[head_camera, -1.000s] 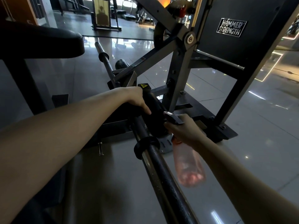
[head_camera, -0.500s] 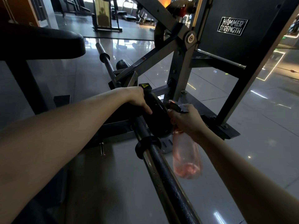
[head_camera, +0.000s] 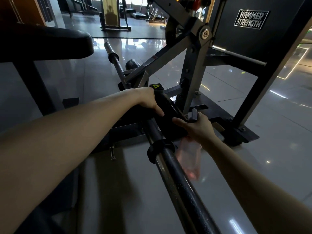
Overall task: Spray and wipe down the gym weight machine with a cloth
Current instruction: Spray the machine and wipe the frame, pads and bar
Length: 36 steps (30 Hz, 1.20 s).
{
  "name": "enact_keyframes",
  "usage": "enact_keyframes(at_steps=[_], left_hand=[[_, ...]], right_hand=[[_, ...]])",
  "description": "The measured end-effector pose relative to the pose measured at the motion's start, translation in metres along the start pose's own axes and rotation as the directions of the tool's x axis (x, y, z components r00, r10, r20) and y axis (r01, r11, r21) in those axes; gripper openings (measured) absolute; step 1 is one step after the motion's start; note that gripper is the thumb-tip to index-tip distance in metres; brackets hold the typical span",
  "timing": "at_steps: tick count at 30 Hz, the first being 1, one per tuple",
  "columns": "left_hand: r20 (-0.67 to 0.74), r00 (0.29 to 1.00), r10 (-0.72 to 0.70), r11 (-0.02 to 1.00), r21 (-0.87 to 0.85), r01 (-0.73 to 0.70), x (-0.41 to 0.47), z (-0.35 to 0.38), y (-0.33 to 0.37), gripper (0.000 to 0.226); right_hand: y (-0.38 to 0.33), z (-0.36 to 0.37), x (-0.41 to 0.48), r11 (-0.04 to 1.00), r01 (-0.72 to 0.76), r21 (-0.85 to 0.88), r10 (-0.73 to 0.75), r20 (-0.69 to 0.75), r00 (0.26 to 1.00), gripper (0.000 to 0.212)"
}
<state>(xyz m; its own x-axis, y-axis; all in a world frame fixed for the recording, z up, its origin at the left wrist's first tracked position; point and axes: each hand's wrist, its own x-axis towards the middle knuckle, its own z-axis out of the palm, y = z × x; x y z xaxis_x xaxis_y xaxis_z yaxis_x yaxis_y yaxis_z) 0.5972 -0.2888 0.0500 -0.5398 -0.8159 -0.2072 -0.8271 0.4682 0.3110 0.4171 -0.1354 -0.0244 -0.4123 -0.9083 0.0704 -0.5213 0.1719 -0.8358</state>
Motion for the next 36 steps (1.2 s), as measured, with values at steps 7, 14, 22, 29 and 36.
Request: enact_keyframes(at_steps=[7, 14, 22, 29, 36], left_hand=[[-0.009, 0.998, -0.06, 0.994, 0.094, 0.061, -0.003, 0.001, 0.003, 0.049], [-0.049, 0.997, -0.056, 0.984, 0.168, 0.063, -0.006, 0.006, 0.013, 0.047], [-0.026, 0.998, -0.054, 0.981, 0.184, 0.058, -0.005, 0.002, 0.015, 0.053], [-0.035, 0.998, -0.047, 0.982, 0.182, 0.052, -0.004, 0.003, 0.011, 0.053], [-0.031, 0.999, 0.009, 0.983, 0.186, -0.003, -0.013, 0.002, 0.01, 0.056]], right_hand=[[0.013, -0.01, -0.011, 0.827, -0.289, 0.482, 0.136, 0.328, 0.935, 0.045], [0.013, -0.011, -0.012, 0.829, -0.314, 0.462, 0.208, 0.268, 0.941, 0.042], [-0.037, -0.015, -0.027, 0.829, 0.213, -0.517, -0.24, 0.014, 0.971, 0.036], [-0.054, 0.002, -0.018, 0.943, 0.092, -0.321, -0.062, 0.103, 0.993, 0.017], [-0.061, 0.01, -0.004, 0.986, 0.112, -0.122, -0.107, 0.048, 0.993, 0.019]])
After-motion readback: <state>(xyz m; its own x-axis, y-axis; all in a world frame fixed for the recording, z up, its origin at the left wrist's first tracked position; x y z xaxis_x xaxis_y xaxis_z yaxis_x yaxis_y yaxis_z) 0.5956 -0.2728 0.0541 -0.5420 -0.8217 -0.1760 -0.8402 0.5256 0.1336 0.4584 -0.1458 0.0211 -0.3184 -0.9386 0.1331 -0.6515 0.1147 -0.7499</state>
